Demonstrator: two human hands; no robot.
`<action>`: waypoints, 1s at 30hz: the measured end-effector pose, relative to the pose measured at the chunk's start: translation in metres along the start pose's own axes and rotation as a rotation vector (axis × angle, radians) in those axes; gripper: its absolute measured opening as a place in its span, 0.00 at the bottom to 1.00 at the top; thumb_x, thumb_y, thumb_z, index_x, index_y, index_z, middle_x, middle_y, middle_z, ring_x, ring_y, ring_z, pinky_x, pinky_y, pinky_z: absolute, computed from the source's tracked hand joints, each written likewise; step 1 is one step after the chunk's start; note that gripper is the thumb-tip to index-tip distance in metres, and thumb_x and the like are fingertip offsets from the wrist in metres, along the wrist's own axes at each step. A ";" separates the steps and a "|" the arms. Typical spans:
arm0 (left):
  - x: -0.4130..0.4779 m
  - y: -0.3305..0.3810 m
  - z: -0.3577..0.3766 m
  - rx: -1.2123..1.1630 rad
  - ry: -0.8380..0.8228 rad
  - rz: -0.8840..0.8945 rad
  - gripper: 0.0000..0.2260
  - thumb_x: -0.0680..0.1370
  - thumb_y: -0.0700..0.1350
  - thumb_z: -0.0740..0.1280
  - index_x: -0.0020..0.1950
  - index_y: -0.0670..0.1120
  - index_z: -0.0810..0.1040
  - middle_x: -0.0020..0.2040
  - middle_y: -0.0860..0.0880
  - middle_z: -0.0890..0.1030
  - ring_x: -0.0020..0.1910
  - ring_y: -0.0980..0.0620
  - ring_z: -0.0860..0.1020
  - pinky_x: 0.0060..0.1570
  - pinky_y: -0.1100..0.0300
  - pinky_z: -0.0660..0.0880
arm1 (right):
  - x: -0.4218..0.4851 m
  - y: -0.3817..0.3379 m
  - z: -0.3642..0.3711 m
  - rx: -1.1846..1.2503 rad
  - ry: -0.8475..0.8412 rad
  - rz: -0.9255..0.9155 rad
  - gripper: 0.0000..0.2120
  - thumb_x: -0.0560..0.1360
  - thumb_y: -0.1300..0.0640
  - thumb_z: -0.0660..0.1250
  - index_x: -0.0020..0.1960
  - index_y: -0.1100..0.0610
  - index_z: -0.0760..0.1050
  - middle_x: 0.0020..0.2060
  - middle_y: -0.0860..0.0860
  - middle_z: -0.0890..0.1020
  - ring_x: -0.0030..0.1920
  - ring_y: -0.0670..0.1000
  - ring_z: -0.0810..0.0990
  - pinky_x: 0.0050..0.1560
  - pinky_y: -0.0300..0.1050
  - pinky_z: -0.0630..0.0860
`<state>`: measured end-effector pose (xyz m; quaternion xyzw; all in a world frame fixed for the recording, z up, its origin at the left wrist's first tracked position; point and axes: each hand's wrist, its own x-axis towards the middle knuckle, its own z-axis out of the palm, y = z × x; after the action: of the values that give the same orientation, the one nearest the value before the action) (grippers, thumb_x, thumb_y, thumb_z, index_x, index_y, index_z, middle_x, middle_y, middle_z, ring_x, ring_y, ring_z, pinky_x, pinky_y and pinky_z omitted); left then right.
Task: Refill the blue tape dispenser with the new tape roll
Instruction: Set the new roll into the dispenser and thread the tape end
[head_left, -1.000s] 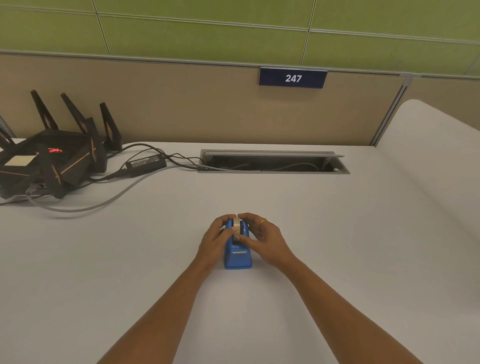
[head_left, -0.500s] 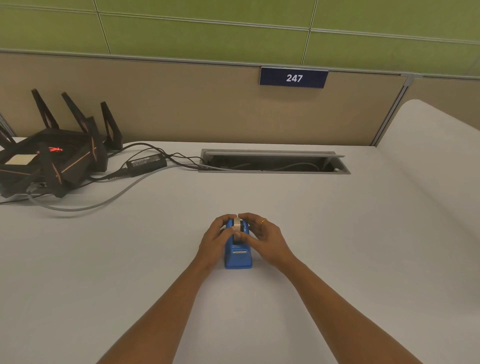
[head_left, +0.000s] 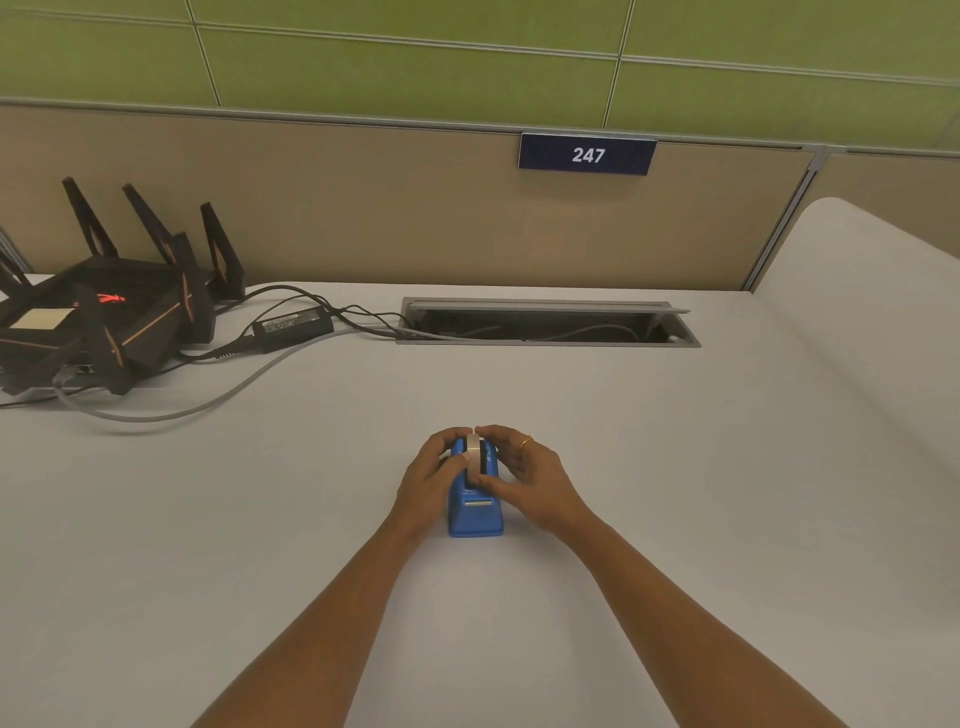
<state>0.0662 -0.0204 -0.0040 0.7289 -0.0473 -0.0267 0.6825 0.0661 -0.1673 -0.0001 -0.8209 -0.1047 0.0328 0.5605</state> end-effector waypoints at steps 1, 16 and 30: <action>0.000 0.000 0.000 -0.001 0.000 0.007 0.10 0.77 0.39 0.59 0.56 0.49 0.71 0.56 0.48 0.75 0.52 0.55 0.75 0.48 0.70 0.73 | 0.000 0.000 0.000 0.002 0.000 0.002 0.27 0.67 0.61 0.74 0.64 0.57 0.70 0.60 0.53 0.78 0.60 0.46 0.76 0.57 0.22 0.68; -0.001 0.000 0.000 -0.014 -0.010 0.007 0.12 0.73 0.47 0.61 0.56 0.50 0.72 0.55 0.50 0.76 0.53 0.54 0.75 0.49 0.67 0.74 | 0.001 -0.001 0.002 0.028 0.020 0.011 0.23 0.70 0.56 0.72 0.63 0.55 0.71 0.60 0.52 0.78 0.61 0.48 0.76 0.59 0.27 0.69; 0.000 -0.002 0.000 -0.008 -0.003 -0.020 0.10 0.77 0.41 0.60 0.58 0.46 0.72 0.57 0.46 0.75 0.56 0.48 0.74 0.53 0.62 0.72 | -0.001 -0.003 0.000 0.024 0.010 0.006 0.24 0.68 0.59 0.74 0.62 0.54 0.71 0.58 0.51 0.79 0.58 0.46 0.76 0.56 0.22 0.68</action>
<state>0.0663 -0.0200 -0.0057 0.7267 -0.0410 -0.0349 0.6848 0.0647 -0.1662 0.0024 -0.8144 -0.0991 0.0314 0.5709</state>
